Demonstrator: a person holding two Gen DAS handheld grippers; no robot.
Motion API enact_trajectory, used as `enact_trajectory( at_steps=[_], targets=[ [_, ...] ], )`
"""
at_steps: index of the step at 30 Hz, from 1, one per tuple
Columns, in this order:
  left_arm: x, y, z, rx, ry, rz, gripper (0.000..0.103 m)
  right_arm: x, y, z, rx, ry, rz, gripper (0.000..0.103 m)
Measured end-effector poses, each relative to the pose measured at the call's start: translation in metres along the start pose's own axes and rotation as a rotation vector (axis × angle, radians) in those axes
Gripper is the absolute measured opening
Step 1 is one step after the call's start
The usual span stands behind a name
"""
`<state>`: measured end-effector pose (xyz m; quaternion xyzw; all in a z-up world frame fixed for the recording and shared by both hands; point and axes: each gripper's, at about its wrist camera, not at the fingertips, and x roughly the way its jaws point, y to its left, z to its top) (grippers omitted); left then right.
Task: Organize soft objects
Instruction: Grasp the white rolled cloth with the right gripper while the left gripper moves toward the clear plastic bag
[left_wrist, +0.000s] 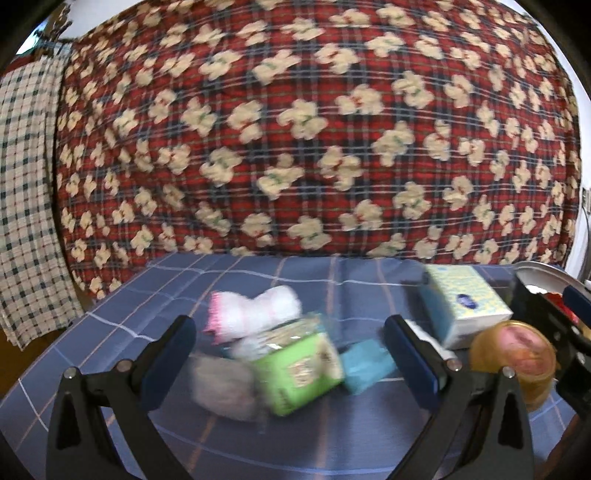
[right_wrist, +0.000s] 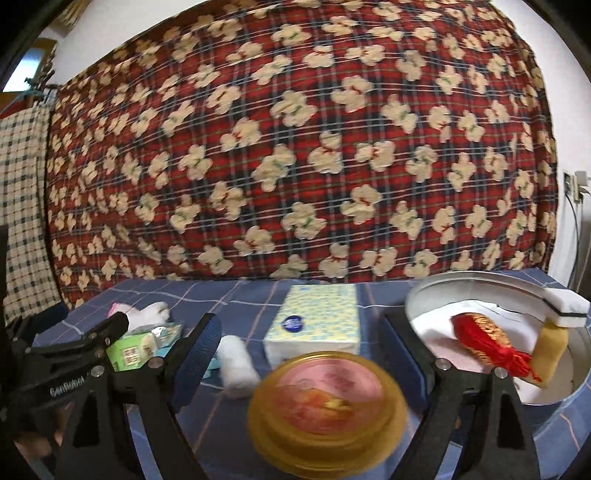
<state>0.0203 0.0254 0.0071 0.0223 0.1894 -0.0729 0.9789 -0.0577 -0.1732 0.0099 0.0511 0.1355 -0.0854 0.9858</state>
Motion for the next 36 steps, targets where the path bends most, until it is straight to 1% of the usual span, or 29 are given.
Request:
enact_trajectory(
  at_steps=[3, 7, 11, 13, 15, 17, 18, 19, 21, 22, 23, 25, 27, 28, 29, 33, 36],
  targets=[
    [0.008, 0.025, 0.001, -0.036, 0.025, 0.030, 0.103, 0.004, 0.013, -0.001, -0.033, 0.017, 0.019, 0.088],
    [0.018, 0.059, 0.001, -0.086, 0.052, 0.087, 0.103, 0.011, 0.026, -0.002, -0.061, 0.054, 0.042, 0.088],
    [0.026, 0.088, 0.000, -0.151, 0.088, 0.130, 0.103, 0.023, 0.038, -0.004, -0.056, 0.118, 0.094, 0.088],
    [0.029, 0.098, -0.002, -0.179, 0.103, 0.138, 0.103, 0.029, 0.046, -0.005, -0.058, 0.152, 0.120, 0.088],
    [0.031, 0.105, -0.003, -0.192, 0.113, 0.151, 0.103, 0.037, 0.057, -0.006, -0.063, 0.191, 0.150, 0.088],
    [0.031, 0.109, -0.004, -0.197, 0.122, 0.158, 0.103, 0.043, 0.066, -0.009, -0.080, 0.219, 0.163, 0.088],
    [0.032, 0.111, -0.005, -0.201, 0.127, 0.158, 0.103, 0.050, 0.074, -0.010, -0.104, 0.246, 0.157, 0.086],
    [0.033, 0.113, -0.005, -0.205, 0.134, 0.155, 0.103, 0.053, 0.077, -0.011, -0.112, 0.261, 0.151, 0.082],
    [0.035, 0.113, -0.005, -0.202, 0.147, 0.147, 0.103, 0.062, 0.079, -0.012, -0.105, 0.289, 0.126, 0.079],
    [0.036, 0.113, -0.005, -0.198, 0.152, 0.146, 0.103, 0.067, 0.079, -0.012, -0.095, 0.298, 0.119, 0.075],
    [0.036, 0.112, -0.005, -0.194, 0.154, 0.147, 0.103, 0.070, 0.079, -0.012, -0.092, 0.306, 0.115, 0.067],
    [0.035, 0.110, -0.005, -0.183, 0.153, 0.147, 0.103, 0.080, 0.081, -0.011, -0.100, 0.332, 0.099, 0.060],
    [0.035, 0.109, -0.005, -0.173, 0.152, 0.146, 0.103, 0.092, 0.082, -0.013, -0.104, 0.378, 0.092, 0.057],
    [0.034, 0.108, -0.005, -0.168, 0.153, 0.148, 0.103, 0.099, 0.082, -0.015, -0.101, 0.405, 0.086, 0.052],
    [0.034, 0.108, -0.005, -0.165, 0.154, 0.150, 0.102, 0.103, 0.082, -0.016, -0.098, 0.420, 0.083, 0.050],
    [0.035, 0.110, -0.004, -0.164, 0.162, 0.153, 0.102, 0.114, 0.082, -0.017, -0.120, 0.443, 0.044, 0.050],
    [0.035, 0.112, -0.004, -0.172, 0.165, 0.141, 0.102, 0.119, 0.084, -0.018, -0.143, 0.455, 0.028, 0.050]
  ],
)
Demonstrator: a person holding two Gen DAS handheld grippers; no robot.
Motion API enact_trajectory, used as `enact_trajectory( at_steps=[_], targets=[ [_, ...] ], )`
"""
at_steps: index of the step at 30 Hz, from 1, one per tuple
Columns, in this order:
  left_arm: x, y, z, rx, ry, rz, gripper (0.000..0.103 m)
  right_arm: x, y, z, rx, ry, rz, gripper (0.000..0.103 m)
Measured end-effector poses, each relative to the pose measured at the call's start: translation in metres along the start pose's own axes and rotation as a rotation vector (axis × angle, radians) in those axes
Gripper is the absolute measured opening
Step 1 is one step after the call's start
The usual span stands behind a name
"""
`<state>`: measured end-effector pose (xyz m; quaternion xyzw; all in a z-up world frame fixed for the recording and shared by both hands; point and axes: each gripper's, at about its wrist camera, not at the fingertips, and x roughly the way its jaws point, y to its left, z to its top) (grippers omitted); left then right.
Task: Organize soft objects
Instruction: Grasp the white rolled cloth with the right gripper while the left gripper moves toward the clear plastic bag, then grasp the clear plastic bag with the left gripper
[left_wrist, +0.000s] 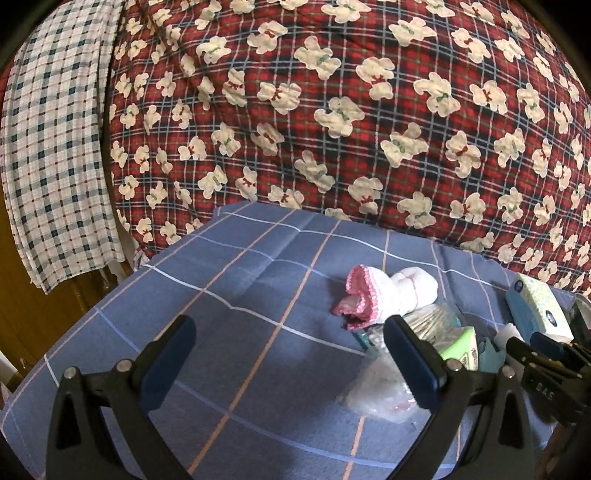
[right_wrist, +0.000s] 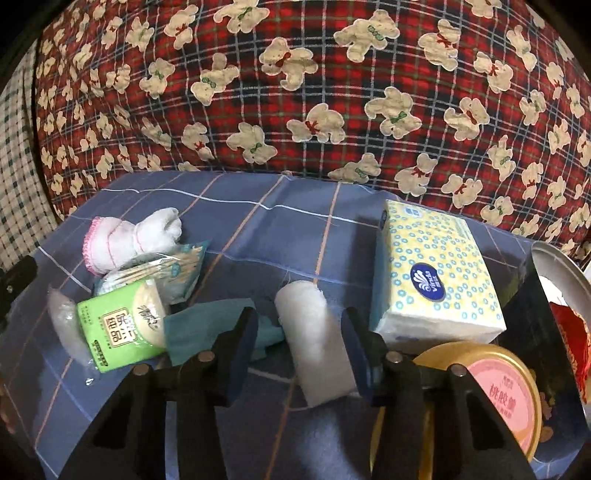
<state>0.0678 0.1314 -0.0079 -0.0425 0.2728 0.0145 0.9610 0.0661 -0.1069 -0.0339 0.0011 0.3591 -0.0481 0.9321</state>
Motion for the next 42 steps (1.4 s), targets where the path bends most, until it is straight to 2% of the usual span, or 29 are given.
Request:
enact_trajectory(
  at_steps=[6, 15, 16, 17, 22, 26, 30, 32, 33, 35, 37, 42],
  targets=[
    [-0.002, 0.005, 0.001, -0.030, -0.007, 0.002, 0.102, 0.001, -0.009, 0.003, 0.006, 0.021, -0.011, 0.050],
    [0.001, 0.007, 0.001, -0.046, 0.011, -0.003, 0.102, 0.025, 0.009, 0.013, -0.112, 0.108, -0.099, 0.050],
    [0.002, 0.007, 0.001, -0.047, 0.015, -0.006, 0.102, 0.028, 0.011, 0.014, -0.125, 0.118, -0.102, 0.047],
    [0.002, 0.007, 0.000, -0.046, 0.018, -0.008, 0.102, 0.029, 0.010, 0.016, -0.118, 0.118, -0.099, 0.039],
    [0.003, 0.006, 0.000, -0.040, 0.021, -0.015, 0.102, 0.022, 0.011, 0.013, -0.127, 0.104, -0.085, 0.036],
    [0.002, 0.006, -0.001, -0.044, 0.031, -0.047, 0.102, 0.001, 0.005, 0.009, -0.089, 0.028, -0.044, 0.035],
    [0.003, 0.001, -0.002, -0.030, 0.053, -0.112, 0.102, -0.031, -0.002, 0.006, -0.028, -0.096, 0.069, 0.035],
    [0.004, -0.006, -0.003, 0.004, 0.071, -0.147, 0.102, -0.041, -0.004, 0.003, -0.002, -0.128, 0.134, 0.035],
    [0.005, -0.012, -0.004, 0.029, 0.086, -0.166, 0.102, -0.047, -0.005, 0.000, 0.007, -0.140, 0.172, 0.035],
    [0.009, -0.026, -0.008, 0.093, 0.130, -0.215, 0.100, -0.054, -0.003, -0.007, -0.002, -0.151, 0.202, 0.035],
    [0.008, -0.035, -0.010, 0.133, 0.140, -0.245, 0.097, -0.058, 0.000, -0.013, -0.017, -0.154, 0.214, 0.035],
    [0.025, -0.037, -0.012, 0.124, 0.228, -0.217, 0.097, -0.059, 0.001, -0.019, -0.027, -0.136, 0.233, 0.035]
  ],
)
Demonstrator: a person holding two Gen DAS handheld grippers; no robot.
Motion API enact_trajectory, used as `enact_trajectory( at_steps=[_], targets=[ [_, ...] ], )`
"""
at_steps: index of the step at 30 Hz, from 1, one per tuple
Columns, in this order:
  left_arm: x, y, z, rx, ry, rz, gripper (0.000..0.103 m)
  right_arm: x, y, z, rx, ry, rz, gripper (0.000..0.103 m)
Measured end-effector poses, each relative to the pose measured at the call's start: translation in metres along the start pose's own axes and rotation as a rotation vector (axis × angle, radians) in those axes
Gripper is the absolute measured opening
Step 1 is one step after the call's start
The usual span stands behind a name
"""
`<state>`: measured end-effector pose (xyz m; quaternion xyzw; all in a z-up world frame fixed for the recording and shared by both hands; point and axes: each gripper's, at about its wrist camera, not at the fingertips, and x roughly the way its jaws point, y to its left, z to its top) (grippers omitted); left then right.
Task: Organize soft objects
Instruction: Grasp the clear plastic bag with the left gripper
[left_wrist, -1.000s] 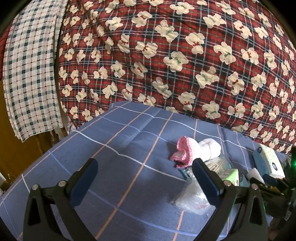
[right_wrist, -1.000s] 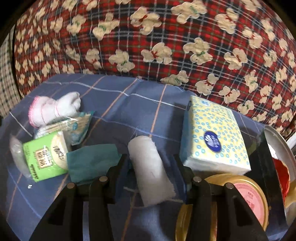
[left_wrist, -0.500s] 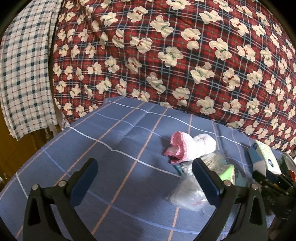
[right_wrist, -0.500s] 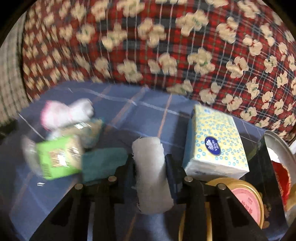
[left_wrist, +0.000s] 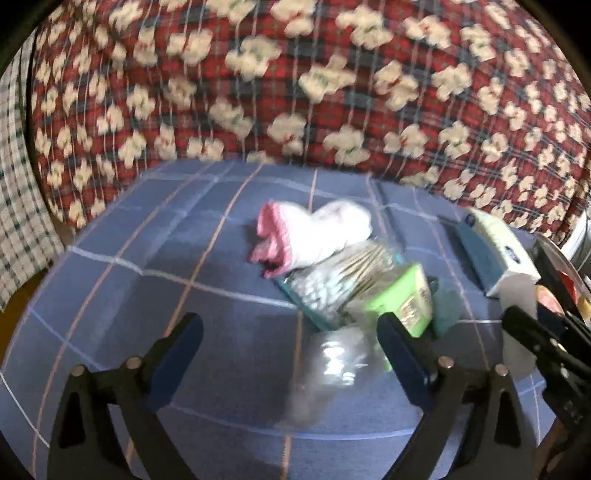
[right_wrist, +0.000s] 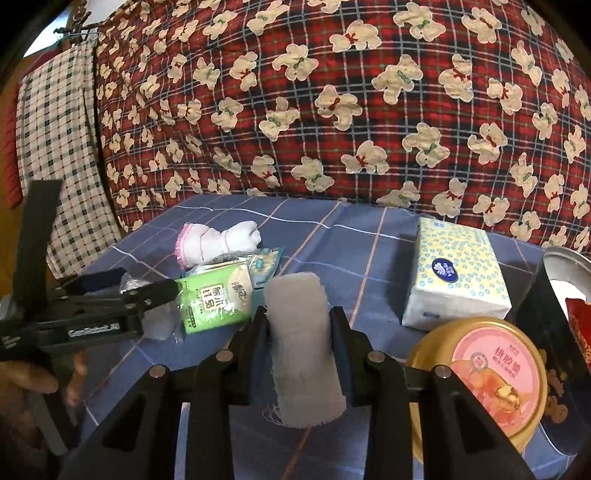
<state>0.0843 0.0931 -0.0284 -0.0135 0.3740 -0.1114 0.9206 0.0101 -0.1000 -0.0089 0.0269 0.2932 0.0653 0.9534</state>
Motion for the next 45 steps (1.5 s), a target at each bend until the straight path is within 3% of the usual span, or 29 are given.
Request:
enact_trajectory(
  at_steps=[6, 15, 16, 19, 27, 35, 38, 45],
  targets=[
    [0.011, 0.000, -0.007, -0.033, 0.072, -0.097, 0.093, 0.002, -0.003, -0.002, 0.017, 0.014, 0.021, 0.035],
    [0.003, -0.011, -0.013, 0.008, 0.054, -0.161, 0.042, 0.006, -0.008, -0.005, 0.035, 0.028, 0.044, 0.035],
    [0.001, -0.011, -0.013, 0.007, 0.047, -0.148, 0.033, 0.006, -0.009, -0.005, 0.041, 0.027, 0.047, 0.035],
    [-0.005, -0.009, -0.014, -0.007, 0.013, -0.077, 0.024, 0.003, -0.013, -0.004, 0.055, 0.011, 0.055, 0.035],
    [-0.031, 0.016, -0.022, -0.147, -0.129, -0.093, 0.024, -0.010, -0.009, -0.002, 0.028, -0.068, 0.059, 0.035],
    [-0.050, 0.001, -0.025, -0.110, -0.234, -0.044, 0.024, -0.033, -0.008, -0.004, -0.024, -0.162, 0.021, 0.035],
    [-0.048, -0.004, -0.025, -0.093, -0.220, -0.037, 0.024, -0.034, -0.010, -0.007, -0.026, -0.158, 0.018, 0.035],
    [-0.020, -0.003, -0.027, -0.112, -0.030, 0.015, 0.028, -0.038, -0.014, -0.009, -0.025, -0.157, 0.004, 0.035]
  ],
)
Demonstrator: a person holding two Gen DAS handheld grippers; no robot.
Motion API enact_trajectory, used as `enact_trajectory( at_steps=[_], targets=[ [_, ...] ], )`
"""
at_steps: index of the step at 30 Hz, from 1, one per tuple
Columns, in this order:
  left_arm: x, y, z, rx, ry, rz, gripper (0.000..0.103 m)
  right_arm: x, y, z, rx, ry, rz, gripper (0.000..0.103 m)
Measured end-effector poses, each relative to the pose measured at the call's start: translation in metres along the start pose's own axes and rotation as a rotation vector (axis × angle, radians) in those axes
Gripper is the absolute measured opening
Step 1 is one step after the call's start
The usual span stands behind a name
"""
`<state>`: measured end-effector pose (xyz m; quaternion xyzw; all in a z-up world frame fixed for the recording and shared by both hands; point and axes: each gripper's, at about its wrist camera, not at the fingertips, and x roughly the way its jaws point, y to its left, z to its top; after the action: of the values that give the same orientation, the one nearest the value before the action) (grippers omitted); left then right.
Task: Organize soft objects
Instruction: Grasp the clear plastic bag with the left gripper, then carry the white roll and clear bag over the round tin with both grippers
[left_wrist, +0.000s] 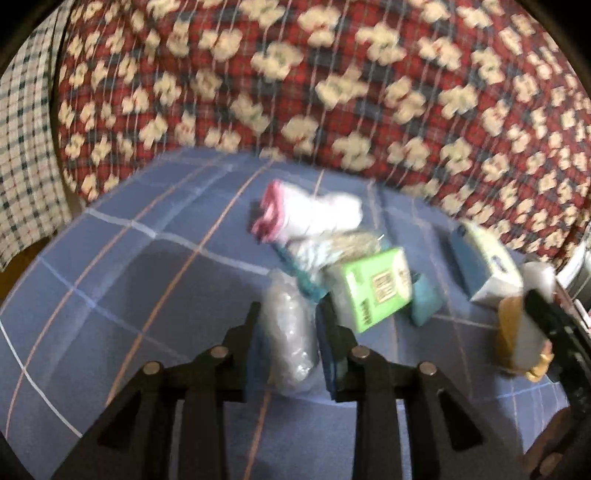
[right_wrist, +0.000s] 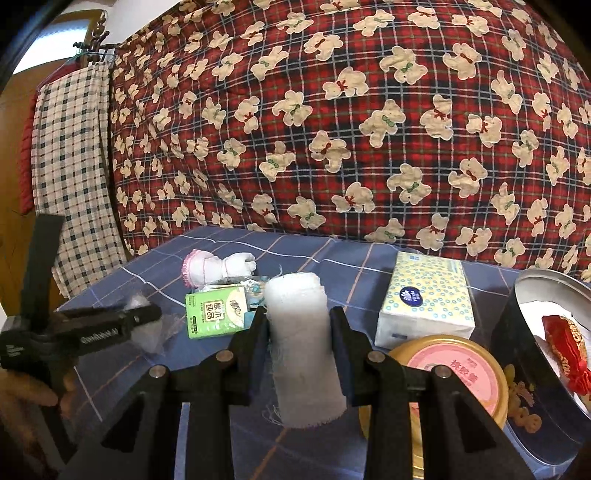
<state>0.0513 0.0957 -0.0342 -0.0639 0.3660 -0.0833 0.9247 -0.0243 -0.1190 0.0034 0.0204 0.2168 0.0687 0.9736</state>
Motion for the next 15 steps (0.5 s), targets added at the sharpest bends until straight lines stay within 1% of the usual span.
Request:
enact_trajectory(
  at_steps=[4, 6, 7, 8, 15],
  targets=[
    [0.011, 0.004, -0.002, -0.019, 0.060, -0.010, 0.027, 0.000, -0.003, -0.001, 0.014, 0.005, 0.006, 0.035],
    [0.014, 0.004, -0.004, -0.022, 0.078, -0.019, 0.022, 0.000, -0.004, -0.002, 0.018, 0.011, 0.009, 0.035],
    [0.013, 0.004, -0.004, -0.024, 0.074, -0.023, 0.019, 0.001, -0.004, -0.002, 0.019, 0.013, 0.009, 0.035],
    [0.011, 0.004, -0.004, -0.027, 0.065, -0.025, 0.017, 0.000, -0.004, -0.002, 0.020, 0.013, 0.010, 0.035],
    [-0.012, 0.004, -0.005, -0.032, -0.060, -0.030, 0.017, -0.004, -0.003, 0.000, 0.017, -0.012, 0.022, 0.035]
  ],
)
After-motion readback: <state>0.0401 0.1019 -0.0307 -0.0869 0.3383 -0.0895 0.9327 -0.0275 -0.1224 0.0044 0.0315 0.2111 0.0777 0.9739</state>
